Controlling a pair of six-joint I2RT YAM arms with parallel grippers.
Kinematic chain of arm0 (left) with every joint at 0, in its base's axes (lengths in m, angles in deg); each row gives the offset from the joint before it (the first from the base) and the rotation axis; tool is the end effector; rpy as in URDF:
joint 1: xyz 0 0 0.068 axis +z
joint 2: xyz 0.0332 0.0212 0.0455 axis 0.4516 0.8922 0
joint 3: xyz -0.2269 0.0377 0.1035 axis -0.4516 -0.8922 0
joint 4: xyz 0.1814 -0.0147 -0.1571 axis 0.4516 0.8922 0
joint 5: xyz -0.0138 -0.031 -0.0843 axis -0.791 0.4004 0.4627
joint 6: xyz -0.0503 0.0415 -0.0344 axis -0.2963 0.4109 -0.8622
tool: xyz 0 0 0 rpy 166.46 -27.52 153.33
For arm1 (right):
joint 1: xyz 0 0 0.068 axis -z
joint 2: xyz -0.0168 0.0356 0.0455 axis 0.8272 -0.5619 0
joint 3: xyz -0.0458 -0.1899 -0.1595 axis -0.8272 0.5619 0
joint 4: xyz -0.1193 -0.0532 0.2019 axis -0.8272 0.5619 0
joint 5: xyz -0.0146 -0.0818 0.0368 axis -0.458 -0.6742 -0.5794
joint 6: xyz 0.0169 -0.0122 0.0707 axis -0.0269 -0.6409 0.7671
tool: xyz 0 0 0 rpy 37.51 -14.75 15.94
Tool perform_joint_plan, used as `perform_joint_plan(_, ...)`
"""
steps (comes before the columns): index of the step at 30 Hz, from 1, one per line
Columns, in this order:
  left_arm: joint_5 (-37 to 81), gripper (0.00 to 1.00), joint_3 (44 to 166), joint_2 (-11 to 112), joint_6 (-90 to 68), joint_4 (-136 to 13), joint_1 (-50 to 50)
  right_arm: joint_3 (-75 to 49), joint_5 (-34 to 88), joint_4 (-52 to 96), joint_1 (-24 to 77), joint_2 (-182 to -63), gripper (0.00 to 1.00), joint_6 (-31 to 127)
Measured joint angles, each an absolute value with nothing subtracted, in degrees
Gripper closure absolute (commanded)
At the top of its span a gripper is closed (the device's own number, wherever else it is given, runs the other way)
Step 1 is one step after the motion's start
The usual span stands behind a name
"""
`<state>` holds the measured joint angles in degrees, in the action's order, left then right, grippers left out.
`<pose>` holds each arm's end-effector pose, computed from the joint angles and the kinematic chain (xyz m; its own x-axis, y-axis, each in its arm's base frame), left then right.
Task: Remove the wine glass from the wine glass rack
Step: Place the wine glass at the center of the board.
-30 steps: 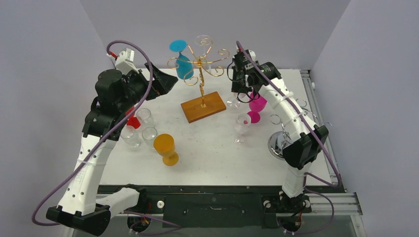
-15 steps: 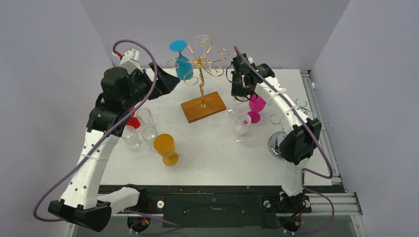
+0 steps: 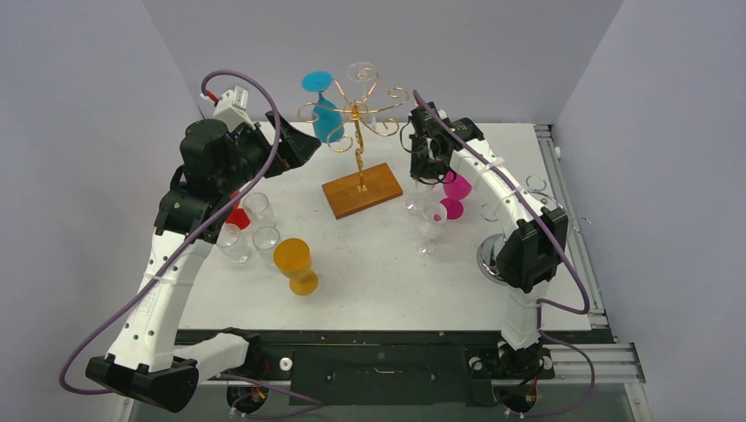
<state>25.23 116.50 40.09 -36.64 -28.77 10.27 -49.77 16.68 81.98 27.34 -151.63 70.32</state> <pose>0.2286 -0.0812 0.4321 -0.4462 -0.4791 -0.7559 0.2535 0.7424 -0.6202 0.3501 0.1861 0.2925 -0.8740 0.0788 -0.4796 -0.0299 0.9762 0.2149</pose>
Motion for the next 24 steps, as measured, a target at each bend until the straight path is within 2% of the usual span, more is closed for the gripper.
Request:
perform_joint_plan(4,25.2,0.04,116.5,40.1,-36.7,-28.8,10.3,-48.9,16.8,81.9,27.3,-151.6,0.98,70.3)
perform_joint_plan(14,25.5,0.04,116.5,40.4,-36.7,-28.8,10.2,-48.5,17.2,81.7,27.3,-151.6,0.74,70.3)
perform_joint_plan(24,25.9,0.04,116.5,41.4,-37.1,-28.9,10.0,-49.3,17.2,81.8,27.3,-151.6,0.65,70.3)
